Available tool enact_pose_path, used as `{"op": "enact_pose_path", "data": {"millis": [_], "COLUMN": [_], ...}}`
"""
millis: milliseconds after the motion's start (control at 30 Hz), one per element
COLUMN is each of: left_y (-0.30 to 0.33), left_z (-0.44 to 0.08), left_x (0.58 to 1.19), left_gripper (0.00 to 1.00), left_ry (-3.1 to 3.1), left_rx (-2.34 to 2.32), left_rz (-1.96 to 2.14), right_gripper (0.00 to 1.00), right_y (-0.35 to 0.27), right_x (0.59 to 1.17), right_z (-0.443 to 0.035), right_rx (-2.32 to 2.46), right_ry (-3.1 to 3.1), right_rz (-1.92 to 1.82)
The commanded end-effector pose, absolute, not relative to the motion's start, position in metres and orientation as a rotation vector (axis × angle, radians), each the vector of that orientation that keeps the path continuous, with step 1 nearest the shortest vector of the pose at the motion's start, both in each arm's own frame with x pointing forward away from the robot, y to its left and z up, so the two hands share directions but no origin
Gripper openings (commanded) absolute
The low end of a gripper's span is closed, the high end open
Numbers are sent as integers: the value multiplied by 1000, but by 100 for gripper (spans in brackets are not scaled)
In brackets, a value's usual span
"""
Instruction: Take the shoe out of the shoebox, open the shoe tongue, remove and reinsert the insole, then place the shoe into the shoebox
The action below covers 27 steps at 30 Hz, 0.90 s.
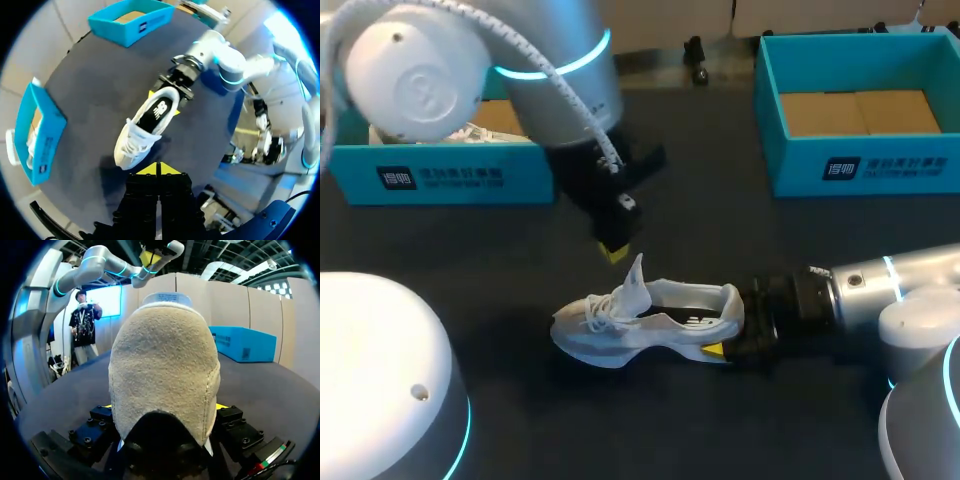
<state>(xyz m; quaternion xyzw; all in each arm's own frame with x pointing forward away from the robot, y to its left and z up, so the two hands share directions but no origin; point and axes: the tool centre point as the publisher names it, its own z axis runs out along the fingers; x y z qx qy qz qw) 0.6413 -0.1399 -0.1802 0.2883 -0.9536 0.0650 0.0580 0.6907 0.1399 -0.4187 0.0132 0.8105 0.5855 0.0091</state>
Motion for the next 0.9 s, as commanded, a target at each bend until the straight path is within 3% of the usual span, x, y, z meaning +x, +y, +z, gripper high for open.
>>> {"op": "enact_pose_path", "data": {"millis": [33, 500, 667, 900], "left_y": [-160, -160, -177, -204], "left_z": [-172, -172, -175, -202], "left_x": [641, 641, 645, 648], "left_gripper": [0, 0, 0, 0], "left_ry": [-2934, -2934, -2900, -2909], "left_rx": [637, 637, 251, 59], "left_rz": [-87, -87, 144, 167], "right_gripper": [0, 0, 0, 0], "right_y": [140, 140, 140, 140], "right_x": [691, 691, 691, 691], "right_z": [-418, -418, -418, -418], "right_rx": [41, 41, 41, 41], "right_ry": [2537, 2537, 2537, 2537], "right_rz": [1823, 1823, 1823, 1823]}}
